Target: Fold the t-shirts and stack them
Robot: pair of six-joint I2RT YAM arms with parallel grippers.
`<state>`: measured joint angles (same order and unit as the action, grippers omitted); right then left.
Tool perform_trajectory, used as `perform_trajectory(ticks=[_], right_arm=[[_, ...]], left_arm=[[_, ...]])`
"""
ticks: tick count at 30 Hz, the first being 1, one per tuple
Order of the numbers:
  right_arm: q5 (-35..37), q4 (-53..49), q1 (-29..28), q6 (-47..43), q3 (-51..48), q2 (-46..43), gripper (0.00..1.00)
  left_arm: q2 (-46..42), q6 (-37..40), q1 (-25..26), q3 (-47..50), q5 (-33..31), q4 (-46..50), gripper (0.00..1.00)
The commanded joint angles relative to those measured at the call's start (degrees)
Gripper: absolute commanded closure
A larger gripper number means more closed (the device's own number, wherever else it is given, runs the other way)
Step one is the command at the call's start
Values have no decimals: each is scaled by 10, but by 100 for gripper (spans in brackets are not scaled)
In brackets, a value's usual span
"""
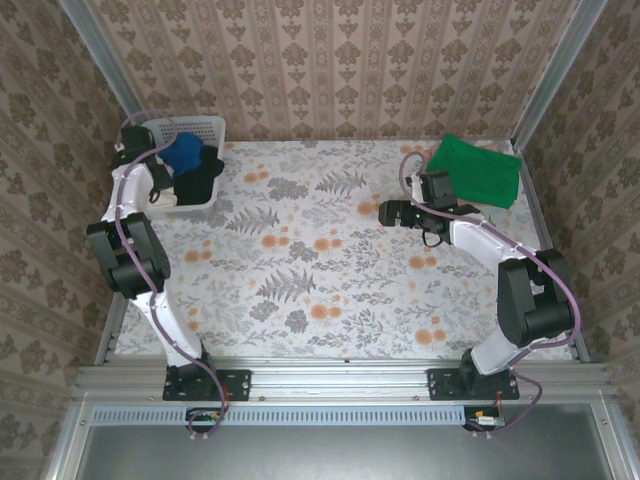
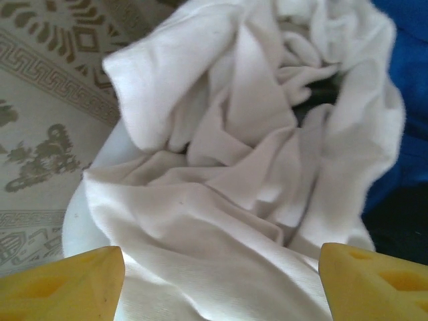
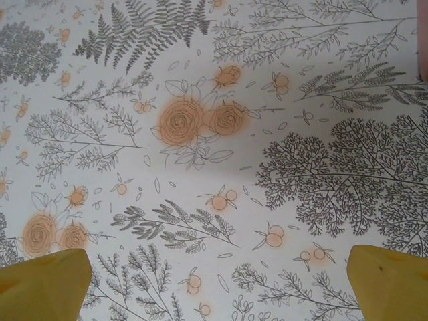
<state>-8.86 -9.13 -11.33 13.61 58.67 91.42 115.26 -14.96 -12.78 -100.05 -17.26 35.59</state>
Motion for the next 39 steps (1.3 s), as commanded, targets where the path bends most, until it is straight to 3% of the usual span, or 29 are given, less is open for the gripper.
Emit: perform_trajectory(ticks=[1,4,7,19,29,33,39], right_arm=[[-13,-20,-5,-4,26,7,0],[-9,-30,-9,-5,33,0,0],[-6,-39,-13,-4,38,-6,0],[16,-71,-18,-1,50,-27,0],[15,-68,-18,6,49,-41,0],[2,-58,-18,15,47,-43,0],[-22,-18,-20,33,33,-52,0]], left_arm=[[9,-21,1,2,1,9,23],[12,-24,-2,15,21,-5,29],[24,-23,-3,9,40,-4,42],[-19,-17,-2,21,103,-8,99],[-143,28,40,-13,132,-50,100],[-177,47,67,-71,142,-53,100],[-202,115,175,-231,148,-22,100]])
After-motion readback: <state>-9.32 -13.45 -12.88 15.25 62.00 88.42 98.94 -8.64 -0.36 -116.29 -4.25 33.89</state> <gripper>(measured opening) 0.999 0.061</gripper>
